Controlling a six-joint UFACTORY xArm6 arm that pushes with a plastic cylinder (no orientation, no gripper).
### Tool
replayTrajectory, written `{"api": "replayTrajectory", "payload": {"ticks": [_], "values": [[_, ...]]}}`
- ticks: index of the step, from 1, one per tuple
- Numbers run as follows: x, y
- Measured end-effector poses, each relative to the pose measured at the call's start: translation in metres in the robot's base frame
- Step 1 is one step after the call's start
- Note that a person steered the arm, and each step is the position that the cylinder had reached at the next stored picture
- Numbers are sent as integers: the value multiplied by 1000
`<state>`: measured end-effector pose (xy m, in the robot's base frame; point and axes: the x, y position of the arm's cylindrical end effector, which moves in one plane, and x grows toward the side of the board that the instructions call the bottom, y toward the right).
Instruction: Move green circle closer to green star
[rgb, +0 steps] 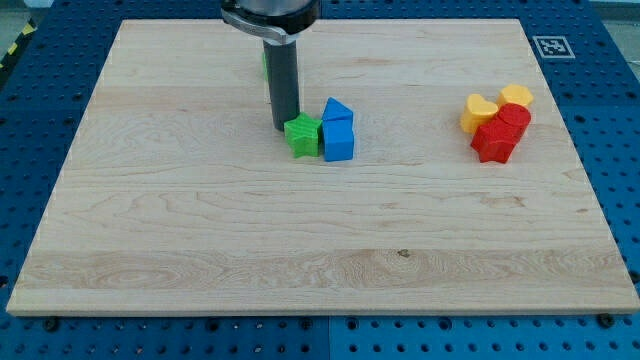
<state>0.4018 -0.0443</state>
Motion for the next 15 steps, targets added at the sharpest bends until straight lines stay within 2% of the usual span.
{"api": "replayTrajectory", "payload": {"ticks": [1,2,3,4,5,6,8,12,15], "values": [[-5,-23],[-37,-72],[-91,-118],[-150,-117],[-171,-81],[-166,-57],[-165,-44],[-130,-21],[-74,-20]]}}
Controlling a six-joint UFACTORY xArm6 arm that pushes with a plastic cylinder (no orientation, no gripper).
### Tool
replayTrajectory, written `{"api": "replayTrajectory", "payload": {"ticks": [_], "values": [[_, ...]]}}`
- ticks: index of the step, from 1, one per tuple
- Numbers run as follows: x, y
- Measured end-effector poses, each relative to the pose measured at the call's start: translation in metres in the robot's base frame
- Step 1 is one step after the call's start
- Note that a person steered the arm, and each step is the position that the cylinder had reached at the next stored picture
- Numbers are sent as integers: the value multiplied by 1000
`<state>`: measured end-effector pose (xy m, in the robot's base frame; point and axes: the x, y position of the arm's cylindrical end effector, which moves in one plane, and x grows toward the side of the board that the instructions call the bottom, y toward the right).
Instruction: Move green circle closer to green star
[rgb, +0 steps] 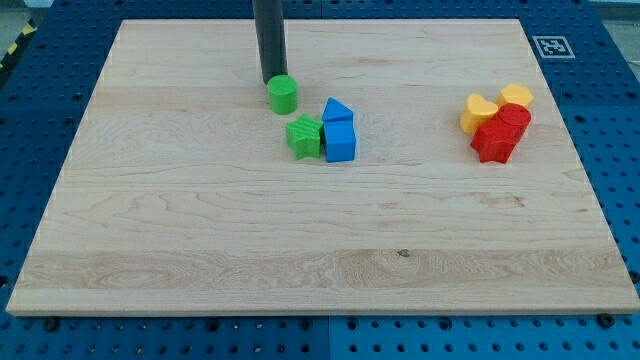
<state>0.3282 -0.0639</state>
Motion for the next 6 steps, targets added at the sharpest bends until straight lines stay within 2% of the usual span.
{"api": "replayTrajectory", "payload": {"ticks": [1,6], "values": [[16,0],[32,18]]}}
